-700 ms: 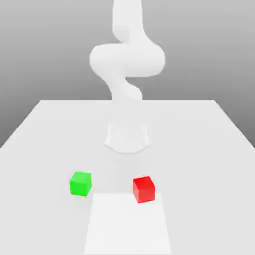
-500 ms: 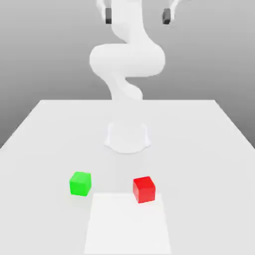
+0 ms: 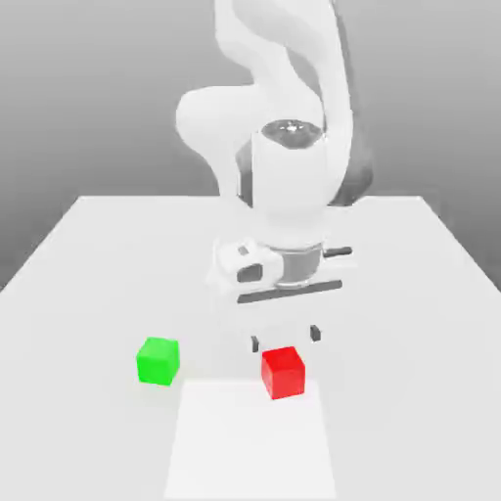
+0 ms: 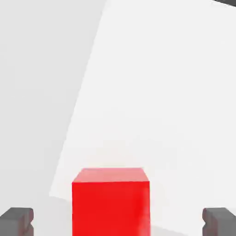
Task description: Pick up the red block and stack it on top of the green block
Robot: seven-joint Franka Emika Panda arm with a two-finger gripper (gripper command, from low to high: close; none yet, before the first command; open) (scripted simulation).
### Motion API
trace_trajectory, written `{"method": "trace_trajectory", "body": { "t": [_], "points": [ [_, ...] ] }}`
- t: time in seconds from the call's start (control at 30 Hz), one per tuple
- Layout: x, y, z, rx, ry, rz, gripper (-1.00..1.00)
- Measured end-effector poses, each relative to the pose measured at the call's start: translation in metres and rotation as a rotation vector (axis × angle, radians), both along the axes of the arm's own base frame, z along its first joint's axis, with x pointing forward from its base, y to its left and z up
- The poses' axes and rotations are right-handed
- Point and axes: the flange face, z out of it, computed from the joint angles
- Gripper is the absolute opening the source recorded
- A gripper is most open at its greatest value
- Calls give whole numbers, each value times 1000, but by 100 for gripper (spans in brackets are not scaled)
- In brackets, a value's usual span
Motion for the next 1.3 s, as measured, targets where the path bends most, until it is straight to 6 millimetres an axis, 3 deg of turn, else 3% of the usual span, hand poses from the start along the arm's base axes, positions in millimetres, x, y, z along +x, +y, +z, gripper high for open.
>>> {"method": "trace_trajectory", "body": {
  "t": [0.1,0.13,0.37,0.63,0.73,0.93,1.23,1.3],
  "points": [
    [-2,0,-25,0,3,0,0],
    [-3,0,-30,0,3,0,-100],
    [-3,0,-31,0,4,0,-100],
    [-3,0,25,-1,4,0,-100],
    [-1,-22,39,-5,1,33,-100],
    [-5,-87,56,-14,-1,131,-100],
    [-39,-177,70,-5,4,281,-100],
    [-45,-186,65,10,2,304,-100]
  ]
}}
